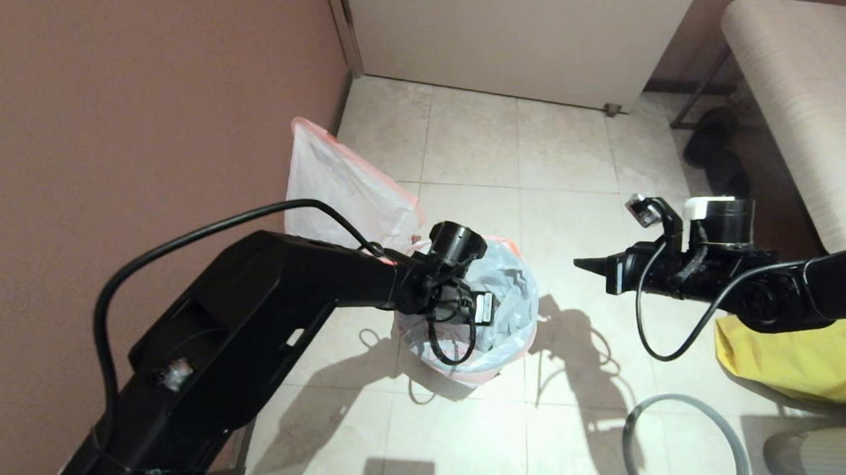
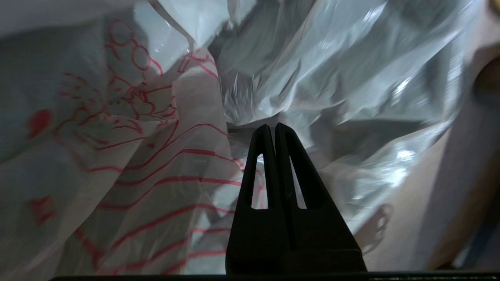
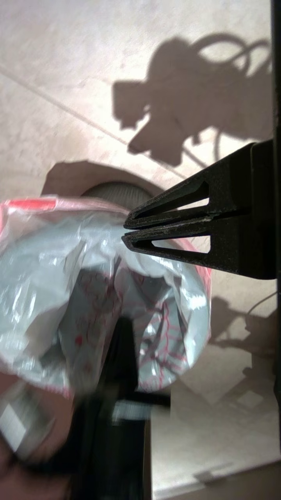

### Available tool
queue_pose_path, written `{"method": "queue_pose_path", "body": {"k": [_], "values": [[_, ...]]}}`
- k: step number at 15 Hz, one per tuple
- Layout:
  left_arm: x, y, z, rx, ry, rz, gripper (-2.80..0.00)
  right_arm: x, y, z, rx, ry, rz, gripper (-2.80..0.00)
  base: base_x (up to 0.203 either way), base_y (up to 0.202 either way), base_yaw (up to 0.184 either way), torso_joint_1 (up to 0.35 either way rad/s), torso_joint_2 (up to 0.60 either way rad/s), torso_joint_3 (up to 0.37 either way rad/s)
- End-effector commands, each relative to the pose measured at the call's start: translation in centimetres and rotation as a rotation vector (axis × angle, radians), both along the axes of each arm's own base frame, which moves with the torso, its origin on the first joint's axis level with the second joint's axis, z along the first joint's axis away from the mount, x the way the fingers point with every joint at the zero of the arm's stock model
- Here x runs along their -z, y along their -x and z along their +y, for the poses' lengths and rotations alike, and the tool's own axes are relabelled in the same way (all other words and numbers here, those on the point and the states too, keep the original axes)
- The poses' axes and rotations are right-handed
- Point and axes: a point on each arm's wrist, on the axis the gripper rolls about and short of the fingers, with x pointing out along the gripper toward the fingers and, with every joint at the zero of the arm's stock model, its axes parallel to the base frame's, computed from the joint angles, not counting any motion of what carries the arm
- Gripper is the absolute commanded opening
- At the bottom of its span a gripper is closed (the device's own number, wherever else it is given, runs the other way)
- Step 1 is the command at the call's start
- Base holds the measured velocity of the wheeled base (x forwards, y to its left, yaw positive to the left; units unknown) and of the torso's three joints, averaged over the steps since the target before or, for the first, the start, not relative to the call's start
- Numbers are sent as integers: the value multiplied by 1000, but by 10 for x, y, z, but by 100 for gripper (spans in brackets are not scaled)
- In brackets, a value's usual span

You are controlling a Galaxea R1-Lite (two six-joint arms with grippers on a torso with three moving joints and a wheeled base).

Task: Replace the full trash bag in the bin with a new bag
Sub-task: Put the new garbage bag on the trash can

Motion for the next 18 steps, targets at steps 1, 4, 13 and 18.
{"method": "queue_pose_path", "body": {"k": [1,4,13,18], "values": [[52,-9,-1,29,-65,45,-280,-14,11,-10,-32,-24,-48,-280,0,0,0,0,0,0],[91,-34,4,56,-36,-84,-280,-19,17,-10,-49,-35,-108,-280,0,0,0,0,0,0],[133,-44,19,45,-108,-83,-280,-23,24,0,-77,-36,-114,-280,0,0,0,0,0,0],[89,-46,6,-3,-50,-246,-280,-21,25,5,-90,-36,-108,-280,0,0,0,0,0,0]]}}
